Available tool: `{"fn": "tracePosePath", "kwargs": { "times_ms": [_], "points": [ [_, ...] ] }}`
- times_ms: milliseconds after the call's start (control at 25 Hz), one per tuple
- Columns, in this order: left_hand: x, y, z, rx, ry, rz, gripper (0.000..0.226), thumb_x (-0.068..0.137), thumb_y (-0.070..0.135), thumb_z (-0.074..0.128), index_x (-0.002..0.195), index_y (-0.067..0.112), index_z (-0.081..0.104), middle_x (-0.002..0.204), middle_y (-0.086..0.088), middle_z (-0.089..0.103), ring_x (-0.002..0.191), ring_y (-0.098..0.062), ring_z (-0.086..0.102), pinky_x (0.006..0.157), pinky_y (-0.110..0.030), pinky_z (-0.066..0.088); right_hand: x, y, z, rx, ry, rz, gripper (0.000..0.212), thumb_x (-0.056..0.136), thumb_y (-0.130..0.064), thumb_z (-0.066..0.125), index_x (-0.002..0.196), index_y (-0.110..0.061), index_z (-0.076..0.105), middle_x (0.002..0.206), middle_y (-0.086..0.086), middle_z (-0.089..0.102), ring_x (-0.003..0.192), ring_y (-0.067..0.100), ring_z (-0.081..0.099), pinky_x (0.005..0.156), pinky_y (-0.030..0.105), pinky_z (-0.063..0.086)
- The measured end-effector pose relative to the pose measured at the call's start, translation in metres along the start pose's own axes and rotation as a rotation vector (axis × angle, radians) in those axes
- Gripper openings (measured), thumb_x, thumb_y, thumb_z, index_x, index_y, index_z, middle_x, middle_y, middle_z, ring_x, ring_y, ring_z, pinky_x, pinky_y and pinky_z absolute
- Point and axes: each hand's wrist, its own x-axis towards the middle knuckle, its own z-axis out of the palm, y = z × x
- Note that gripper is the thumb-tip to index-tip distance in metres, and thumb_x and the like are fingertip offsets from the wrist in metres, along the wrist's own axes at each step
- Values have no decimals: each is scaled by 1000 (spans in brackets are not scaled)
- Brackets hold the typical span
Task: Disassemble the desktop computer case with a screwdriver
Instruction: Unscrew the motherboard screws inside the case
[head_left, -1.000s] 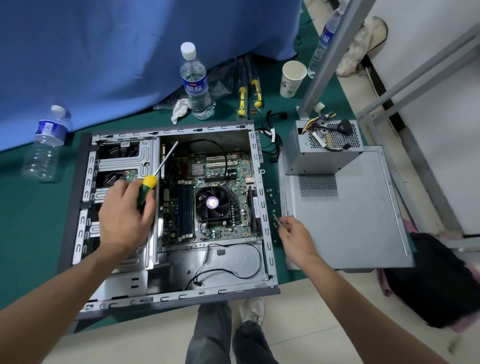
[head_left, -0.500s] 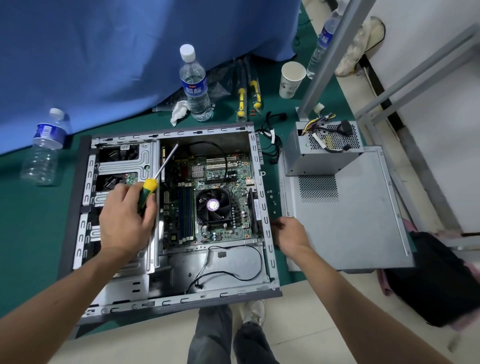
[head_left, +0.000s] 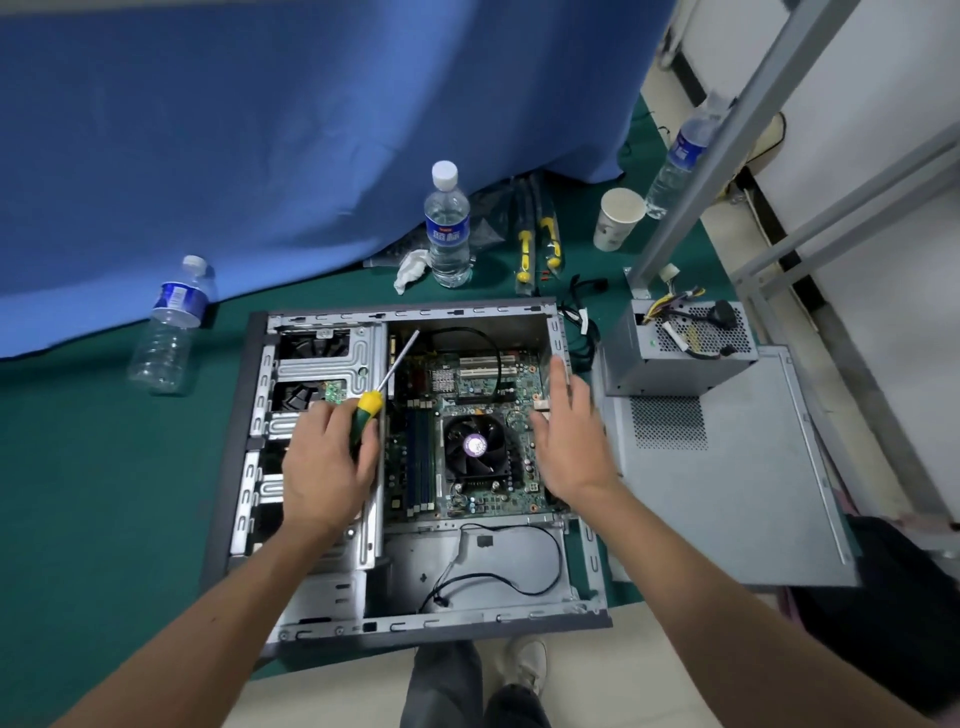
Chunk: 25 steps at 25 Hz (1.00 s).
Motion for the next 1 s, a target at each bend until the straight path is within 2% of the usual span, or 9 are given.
{"fn": "tracePosePath", "kwargs": {
  "times_ms": [80,200,320,400,560,680,800,1000],
  "points": [
    [3,3,-2,-78,-35,-92,30,99,30,50,114,7,61,93,-2,49,85,-17,44,69,-32,40,1,2,6,-79,29,39,67,103,-29,38,155,-28,-4,154,6,23,112,25,53,92,43,51],
    [0,6,-10,-170,-57,-249,31,98,27,52,121,8,60,95,0,48,89,-16,43,75,-33,40,1,1,9,-123,49,66,67,103,-29,36,156,-28,-5,155,6,24,110,24,56,90,43,52],
    [-4,4,-21,-158,-33,-348,23,97,19,51,112,5,60,93,-2,47,87,-16,39,76,-30,32,0,0,9,-141,57,83,68,102,-28,38,156,-29,-4,154,5,26,110,24,56,91,44,52],
    [-5,3,-26,-149,-51,-380,18,96,13,51,109,3,59,94,-5,47,86,-17,36,77,-30,30,0,-1,8,-141,53,104,69,102,-28,39,156,-31,-4,153,4,28,109,25,56,89,44,53],
    [-5,0,-35,-85,-86,-417,24,96,10,53,116,-2,55,99,-12,48,88,-19,33,77,-30,27,-1,-5,7,-141,71,103,70,101,-27,40,156,-32,-3,149,3,32,97,20,57,81,40,55],
    [2,-5,-40,-68,-100,-449,36,92,8,61,123,-8,53,106,-25,52,87,-29,38,75,-37,30,0,-5,8,-140,77,109,71,101,-26,41,156,-31,-3,147,2,33,95,20,58,79,38,55],
    [6,-4,-41,-24,-161,-474,51,90,13,62,134,-7,47,118,-27,49,102,-42,44,82,-48,37,1,-3,8,-145,72,113,72,101,-27,41,156,-32,-4,147,2,34,95,20,58,79,38,56],
    [-1,6,-32,103,-258,-434,75,92,33,55,155,10,20,149,-17,28,136,-35,26,106,-53,29,0,0,10,-132,82,103,71,100,-27,41,156,-32,-2,145,1,34,91,18,56,78,37,54]
  ]
}}
